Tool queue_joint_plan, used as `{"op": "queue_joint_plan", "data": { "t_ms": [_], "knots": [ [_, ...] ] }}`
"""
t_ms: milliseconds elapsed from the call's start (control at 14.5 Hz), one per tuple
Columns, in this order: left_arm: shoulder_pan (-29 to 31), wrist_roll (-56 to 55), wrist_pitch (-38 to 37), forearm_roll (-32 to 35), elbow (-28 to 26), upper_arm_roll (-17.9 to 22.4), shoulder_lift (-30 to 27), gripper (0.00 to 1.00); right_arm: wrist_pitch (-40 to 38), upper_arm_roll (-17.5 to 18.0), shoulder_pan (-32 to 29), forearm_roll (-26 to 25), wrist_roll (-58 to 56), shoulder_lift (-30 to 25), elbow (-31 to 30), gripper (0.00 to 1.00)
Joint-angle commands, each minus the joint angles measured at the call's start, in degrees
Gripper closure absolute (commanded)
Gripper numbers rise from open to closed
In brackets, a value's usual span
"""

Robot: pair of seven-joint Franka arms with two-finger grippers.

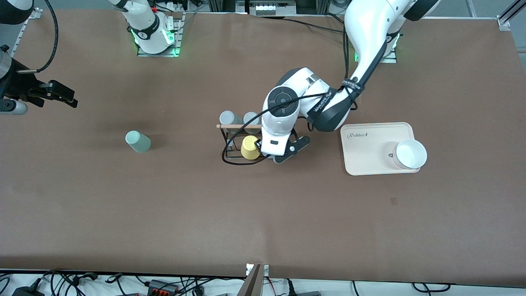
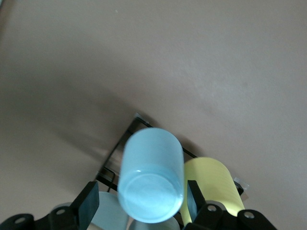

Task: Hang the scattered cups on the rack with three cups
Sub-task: 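Lower the light blue cup into the rack beside the yellow cup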

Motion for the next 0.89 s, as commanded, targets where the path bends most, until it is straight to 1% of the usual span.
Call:
{"op": "queue_joint_plan", "data": {
  "t_ms": [0, 138, 275, 413, 551, 620, 826],
  "knots": [
    [2.73, 4.36, -5.03, 1.15, -0.35, 0.11, -4.1, 0.18, 0.09, 0.33, -0.39, -0.09, -1.0, 0.95, 0.24, 0.0],
    [5.89, 9.09, -9.34, 1.15, -0.35, -0.07, -7.08, 0.17, 0.17, 0.33, -0.39, 0.0, -0.56, 1.74, 0.24, 0.0],
    [9.67, 14.98, -12.68, 1.15, -1.4, -0.16, -10.77, 0.12, 0.26, 0.33, -0.39, 0.0, -0.65, 1.83, 0.24, 0.0],
    [13.19, 21.22, -14.18, 1.15, -4.55, -0.16, -15.25, 0.06, 0.52, 0.33, -0.12, 0.0, -0.38, 2.7, 0.68, 0.0],
    [17.4, 27.9, -14.37, 1.15, -8.95, -0.07, -20.17, 0.0, 0.09, 0.42, 0.92, -0.09, -0.56, 7.35, 2.6, 0.0],
    [19.6, 31.5, -14.37, 1.15, -10.79, -0.07, -22.37, 0.0, 0.0, 0.33, 1.02, -0.53, -0.47, 8.24, 3.92, 0.0],
    [25.67, 40.82, -14.54, 1.15, -14.84, -0.33, -27.83, 0.0, 0.61, 0.33, 0.84, -1.23, 0.14, 10.0, 4.11, 0.0]
  ]
}}
